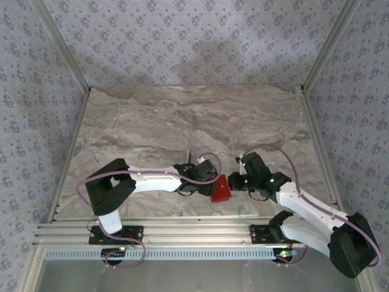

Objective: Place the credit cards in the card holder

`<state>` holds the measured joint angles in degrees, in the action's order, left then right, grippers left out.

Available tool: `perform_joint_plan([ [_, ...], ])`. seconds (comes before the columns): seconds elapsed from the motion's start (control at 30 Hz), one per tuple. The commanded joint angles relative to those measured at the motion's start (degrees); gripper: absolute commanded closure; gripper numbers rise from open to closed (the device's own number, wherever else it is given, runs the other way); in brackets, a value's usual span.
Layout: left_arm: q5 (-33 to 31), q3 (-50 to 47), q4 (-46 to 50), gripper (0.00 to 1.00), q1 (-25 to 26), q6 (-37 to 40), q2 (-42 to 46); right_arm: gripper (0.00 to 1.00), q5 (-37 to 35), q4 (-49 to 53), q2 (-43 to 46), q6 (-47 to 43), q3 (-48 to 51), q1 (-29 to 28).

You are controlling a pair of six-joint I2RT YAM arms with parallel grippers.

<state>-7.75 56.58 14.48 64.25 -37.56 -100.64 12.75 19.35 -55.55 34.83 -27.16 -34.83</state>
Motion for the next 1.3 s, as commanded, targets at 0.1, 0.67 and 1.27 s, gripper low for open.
perform_joint_plan([
  [0.1, -1.6, 0.2, 2.3, 0.33, -0.1, -0.4, -1.3, 1.0, 2.1, -3.6, -3.5, -0.4, -0.6, -1.8],
  [0.67, -0.9, 0.0, 1.5, 0.34, -0.1, -0.1, -1.3, 1.0, 3.0, -8.7, -11.4, 0.8, -1.2, -3.2],
  [1.27, -0.8, 0.2, 1.4, 0.35, -0.2, 0.0, -1.8, 1.0, 0.5, -8.0, -13.9, 2.5, -0.7, -4.9],
])
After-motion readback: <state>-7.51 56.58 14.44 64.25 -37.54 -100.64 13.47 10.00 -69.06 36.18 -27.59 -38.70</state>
